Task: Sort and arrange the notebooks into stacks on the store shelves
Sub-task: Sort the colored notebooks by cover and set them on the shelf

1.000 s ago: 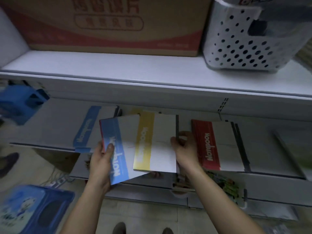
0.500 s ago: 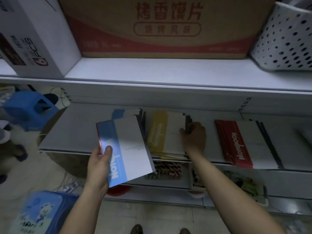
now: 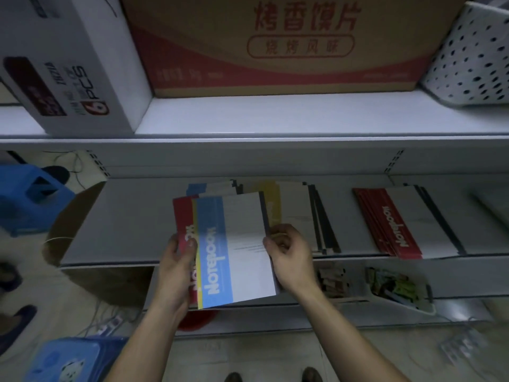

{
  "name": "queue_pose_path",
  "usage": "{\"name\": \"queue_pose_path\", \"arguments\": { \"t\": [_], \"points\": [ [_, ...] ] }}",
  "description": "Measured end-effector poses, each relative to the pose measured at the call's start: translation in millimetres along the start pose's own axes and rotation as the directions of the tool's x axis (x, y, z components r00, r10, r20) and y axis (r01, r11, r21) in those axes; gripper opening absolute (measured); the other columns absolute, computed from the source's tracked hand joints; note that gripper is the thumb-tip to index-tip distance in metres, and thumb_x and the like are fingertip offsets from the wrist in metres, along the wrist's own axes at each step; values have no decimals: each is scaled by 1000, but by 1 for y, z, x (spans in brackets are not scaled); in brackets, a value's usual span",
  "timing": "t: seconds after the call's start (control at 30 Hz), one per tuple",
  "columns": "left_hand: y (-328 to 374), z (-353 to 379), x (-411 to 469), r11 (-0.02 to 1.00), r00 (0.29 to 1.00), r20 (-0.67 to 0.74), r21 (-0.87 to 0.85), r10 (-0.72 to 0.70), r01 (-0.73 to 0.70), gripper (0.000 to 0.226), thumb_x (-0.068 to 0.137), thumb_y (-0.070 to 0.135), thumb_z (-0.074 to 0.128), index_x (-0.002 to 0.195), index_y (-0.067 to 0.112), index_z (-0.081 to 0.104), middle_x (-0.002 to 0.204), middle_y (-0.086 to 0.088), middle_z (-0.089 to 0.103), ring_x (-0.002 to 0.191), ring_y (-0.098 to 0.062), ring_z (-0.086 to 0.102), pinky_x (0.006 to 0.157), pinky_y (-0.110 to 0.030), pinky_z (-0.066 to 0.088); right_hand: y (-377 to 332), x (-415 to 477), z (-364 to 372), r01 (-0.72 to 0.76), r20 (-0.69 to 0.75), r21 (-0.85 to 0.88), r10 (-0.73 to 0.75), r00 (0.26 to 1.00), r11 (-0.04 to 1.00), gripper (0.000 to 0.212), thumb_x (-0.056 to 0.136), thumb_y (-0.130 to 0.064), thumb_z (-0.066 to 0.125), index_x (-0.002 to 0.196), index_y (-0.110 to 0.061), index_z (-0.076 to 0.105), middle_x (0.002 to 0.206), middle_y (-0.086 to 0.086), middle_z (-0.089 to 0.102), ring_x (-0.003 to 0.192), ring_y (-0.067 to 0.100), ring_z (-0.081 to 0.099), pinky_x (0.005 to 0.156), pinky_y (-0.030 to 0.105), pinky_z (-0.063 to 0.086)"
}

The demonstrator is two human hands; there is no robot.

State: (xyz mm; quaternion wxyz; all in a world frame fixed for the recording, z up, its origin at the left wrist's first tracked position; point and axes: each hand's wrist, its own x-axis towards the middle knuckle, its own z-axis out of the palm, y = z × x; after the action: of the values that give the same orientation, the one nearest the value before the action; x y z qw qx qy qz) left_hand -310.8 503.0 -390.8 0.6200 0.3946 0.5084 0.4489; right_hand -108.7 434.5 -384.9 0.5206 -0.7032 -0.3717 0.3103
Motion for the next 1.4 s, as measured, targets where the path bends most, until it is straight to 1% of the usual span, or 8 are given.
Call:
{"name": "queue_pose_path", "arguments": {
  "t": [0.13, 0.3, 0.57, 0.77, 1.0, 1.17, 1.27, 1.4],
  "points": [
    [9, -41, 12, 1000, 999, -50, -12, -9, 8, 22, 103, 8, 56, 121, 19, 61, 109, -11, 76, 81, -18, 77, 69, -31, 63, -4, 8, 19, -44, 9, 8, 44, 999, 999, 15, 96, -15, 62, 110, -21, 59, 99, -2, 71, 90, 10, 68, 75, 26, 52],
    [17, -64, 9, 995, 998, 33, 75, 59, -62, 35, 101, 3, 59, 133, 15, 59, 123, -7, 74, 111, -23, 72, 97, -38, 56, -22, 9, 58, -77, 120, 60, 69, 990, 995, 20, 101, -18, 57, 117, -25, 49, 105, -11, 63, 96, 9, 62, 87, 28, 50],
    [19, -125, 16, 997, 963, -262, 40, 67, -59, 23, 103, 3, 55, 110, 23, 62, 106, -8, 71, 94, -29, 66, 87, -41, 52, -21, 46, 75, -87, 10, -96, 89, 996, 992, 10, 101, -22, 54, 110, -19, 54, 101, 3, 65, 79, 17, 59, 60, 26, 40],
    [21, -155, 8, 998, 942, -330, 5, 60, -62, 27, 104, 4, 54, 109, 30, 63, 118, -7, 70, 112, -33, 64, 104, -54, 47, -21, 90, 99, -117, 25, -244, 126, 992, 963, 28, 99, -21, 59, 124, -8, 57, 110, 5, 60, 95, 19, 57, 76, 29, 43],
    [12, -119, 16, 998, 965, -255, 11, 65, -64, 22, 100, 6, 61, 115, 22, 65, 115, -12, 73, 101, -31, 70, 98, -52, 54, -20, 81, 99, 26, -81, -496, -76, 994, 868, 13, 94, -28, 64, 97, -18, 56, 98, 2, 57, 80, 20, 58, 65, 31, 46],
    [13, -68, 25, 995, 990, -112, 69, 85, -78, 40, 98, 10, 67, 137, 17, 55, 124, -2, 72, 117, -27, 67, 105, -44, 50, -31, 32, 74, 40, 103, -140, -25, 994, 989, 14, 97, -36, 60, 103, -23, 64, 90, -8, 66, 80, 7, 61, 62, 13, 43],
    [10, -34, 25, 996, 999, -20, 79, 43, -42, 59, 89, 29, 78, 142, 19, 52, 130, -1, 70, 120, -25, 67, 106, -50, 50, -22, 7, 54, 71, 125, -161, -51, 991, 984, 19, 95, -33, 65, 109, -22, 63, 96, -8, 70, 87, 4, 65, 70, 18, 50],
    [4, -2, 27, 1000, 999, 49, 10, -5, 5, 17, 102, 16, 62, 119, 21, 62, 112, -8, 76, 92, -27, 74, 89, -45, 57, -13, 4, 17, 18, -21, -135, -21, 1000, 991, 18, 93, -24, 69, 108, -28, 61, 91, -14, 70, 83, 0, 66, 67, 17, 50]
  ]
}}
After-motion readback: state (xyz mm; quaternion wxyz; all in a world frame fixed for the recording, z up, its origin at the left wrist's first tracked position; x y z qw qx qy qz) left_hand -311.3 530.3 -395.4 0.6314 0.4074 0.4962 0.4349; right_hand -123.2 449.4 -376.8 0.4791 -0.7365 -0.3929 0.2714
